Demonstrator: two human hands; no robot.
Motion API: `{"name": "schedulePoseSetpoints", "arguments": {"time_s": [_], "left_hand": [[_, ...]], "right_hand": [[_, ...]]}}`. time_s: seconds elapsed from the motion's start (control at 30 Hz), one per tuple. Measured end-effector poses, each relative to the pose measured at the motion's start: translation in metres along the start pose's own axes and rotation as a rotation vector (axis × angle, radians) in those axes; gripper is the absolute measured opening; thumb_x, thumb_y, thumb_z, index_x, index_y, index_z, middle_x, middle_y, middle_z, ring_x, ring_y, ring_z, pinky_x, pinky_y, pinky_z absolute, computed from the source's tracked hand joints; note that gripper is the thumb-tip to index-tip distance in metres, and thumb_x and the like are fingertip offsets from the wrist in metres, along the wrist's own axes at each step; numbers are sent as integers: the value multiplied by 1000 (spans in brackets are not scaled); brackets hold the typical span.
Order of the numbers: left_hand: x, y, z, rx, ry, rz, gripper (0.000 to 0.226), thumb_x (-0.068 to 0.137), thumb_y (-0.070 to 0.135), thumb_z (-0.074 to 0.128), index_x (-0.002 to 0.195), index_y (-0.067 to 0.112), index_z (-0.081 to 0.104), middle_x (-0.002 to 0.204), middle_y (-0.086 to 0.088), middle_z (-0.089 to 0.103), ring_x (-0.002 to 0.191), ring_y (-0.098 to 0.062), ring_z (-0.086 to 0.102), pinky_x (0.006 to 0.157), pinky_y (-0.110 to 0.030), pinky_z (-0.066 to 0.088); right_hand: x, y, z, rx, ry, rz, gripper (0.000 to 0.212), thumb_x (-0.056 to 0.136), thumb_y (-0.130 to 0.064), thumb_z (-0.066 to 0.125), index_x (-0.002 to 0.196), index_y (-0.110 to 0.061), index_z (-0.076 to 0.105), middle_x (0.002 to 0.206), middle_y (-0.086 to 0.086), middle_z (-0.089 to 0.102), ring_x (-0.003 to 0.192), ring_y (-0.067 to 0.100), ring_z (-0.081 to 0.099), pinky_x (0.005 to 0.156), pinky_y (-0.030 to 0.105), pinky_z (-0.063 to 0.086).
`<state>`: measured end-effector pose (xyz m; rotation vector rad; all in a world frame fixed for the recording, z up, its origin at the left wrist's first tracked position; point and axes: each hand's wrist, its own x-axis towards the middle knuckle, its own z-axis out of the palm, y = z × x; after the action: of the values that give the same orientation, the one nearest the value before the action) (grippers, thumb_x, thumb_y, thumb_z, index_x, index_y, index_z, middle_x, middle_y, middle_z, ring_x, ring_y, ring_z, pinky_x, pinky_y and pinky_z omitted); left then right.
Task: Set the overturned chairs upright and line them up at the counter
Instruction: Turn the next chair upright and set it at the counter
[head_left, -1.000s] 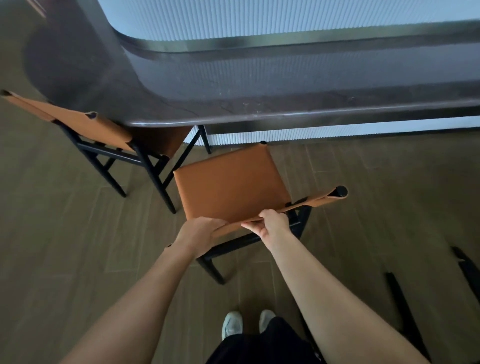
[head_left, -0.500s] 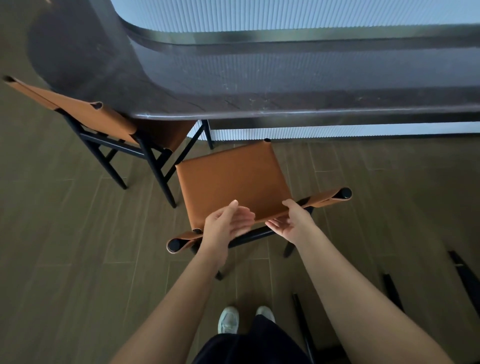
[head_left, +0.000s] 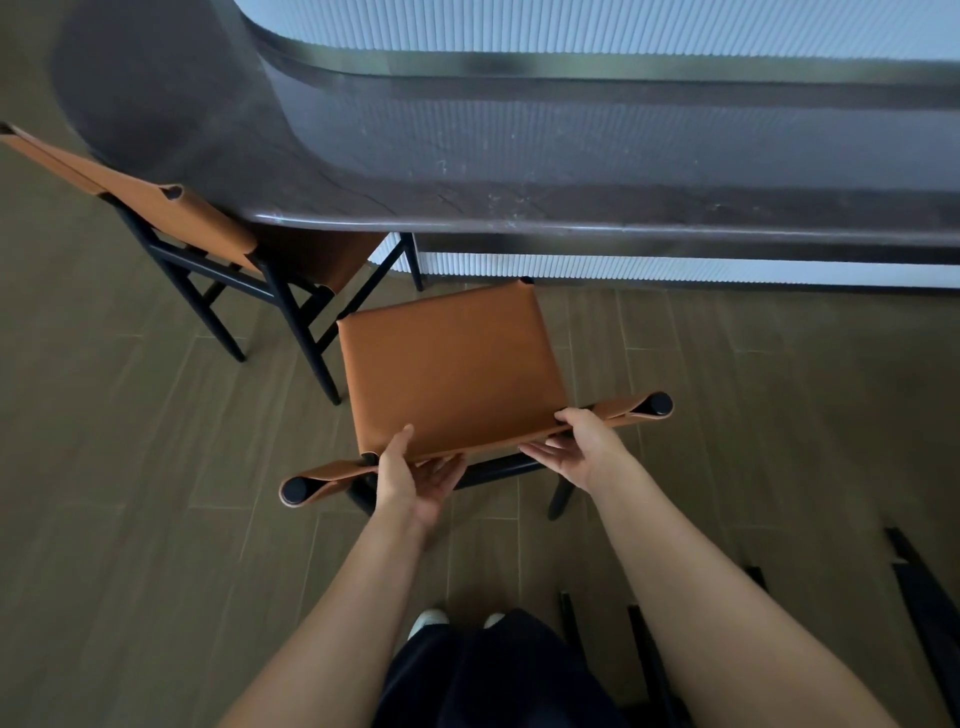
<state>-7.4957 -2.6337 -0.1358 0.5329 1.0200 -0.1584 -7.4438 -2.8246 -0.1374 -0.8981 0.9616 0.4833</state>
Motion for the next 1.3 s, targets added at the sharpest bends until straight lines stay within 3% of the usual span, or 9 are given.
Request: {"name": "schedulePoseSetpoints", "arguments": {"time_s": [0.13, 0.3, 0.4, 0.5, 0.63, 0.93, 1.03, 1.2, 1.3], "left_hand": [[5, 7, 8, -56, 30, 43, 44, 89, 20, 66, 126, 5, 47, 117, -25, 58, 103, -43, 61, 89, -58, 52], [13, 5, 17, 42, 163, 74, 36, 90, 5, 55, 125, -1, 50, 108, -23, 65, 93, -43, 66, 64, -49, 59], [15, 9, 22, 53, 189, 68, 36, 86, -5, 46, 122, -2, 51, 105, -23, 65, 89, -43, 66, 57, -46, 59], [14, 16, 28, 53, 175, 81, 33, 85, -10, 43, 116, -2, 50, 98, -23, 62, 85, -42, 64, 67, -48, 58], [13, 33, 45, 56, 140, 115, 17, 85, -12, 42, 96, -2, 51, 97, -24, 58, 86, -43, 61, 80, -53, 56], [22, 75, 79, 65, 90, 97, 19, 83, -14, 43, 97, -3, 50, 97, -25, 58, 87, -44, 62, 75, -51, 57], [22, 84, 90, 58, 67, 97, 20, 83, -17, 41, 95, -3, 49, 95, -24, 57, 84, -43, 60, 74, -51, 55], [26, 94, 97, 49, 35, 72, 20, 85, -19, 38, 94, -4, 48, 97, -22, 54, 88, -40, 57, 67, -54, 56], [23, 95, 99, 48, 37, 51, 20, 86, -19, 36, 93, -4, 49, 97, -21, 53, 99, -41, 54, 74, -55, 57]], "right_hand": [[6, -3, 2, 26, -9, -17, 33, 91, 6, 55, 121, -6, 52, 122, 22, 49, 91, 36, 54, 56, 52, 58], [9, -6, 5, 65, -23, -31, 37, 94, 5, 49, 131, -3, 48, 127, 27, 54, 104, 46, 59, 55, 52, 59], [9, -9, 8, 84, -25, -41, 38, 94, 7, 48, 130, -3, 48, 121, 27, 57, 98, 46, 61, 60, 54, 60], [12, -13, 12, 92, -24, -63, 42, 90, 15, 41, 128, 0, 48, 113, 26, 59, 90, 46, 63, 59, 53, 60], [13, -29, 29, 95, -59, -88, 47, 88, 17, 40, 133, 3, 43, 117, 30, 59, 94, 47, 64, 56, 51, 59], [26, -62, 68, 81, -33, -126, 46, 88, 15, 41, 133, 4, 41, 120, 31, 58, 88, 45, 67, 55, 48, 58], [33, -71, 76, 104, -37, -135, 45, 85, 16, 43, 129, 6, 43, 117, 33, 59, 87, 47, 68, 60, 54, 60], [35, -80, 86, 65, -37, -134, 54, 86, 15, 44, 138, 3, 36, 123, 35, 55, 90, 47, 68, 61, 52, 59], [32, -80, 88, 60, -16, -130, 55, 87, 15, 43, 140, 3, 34, 122, 36, 54, 91, 47, 68, 59, 53, 60]]}}
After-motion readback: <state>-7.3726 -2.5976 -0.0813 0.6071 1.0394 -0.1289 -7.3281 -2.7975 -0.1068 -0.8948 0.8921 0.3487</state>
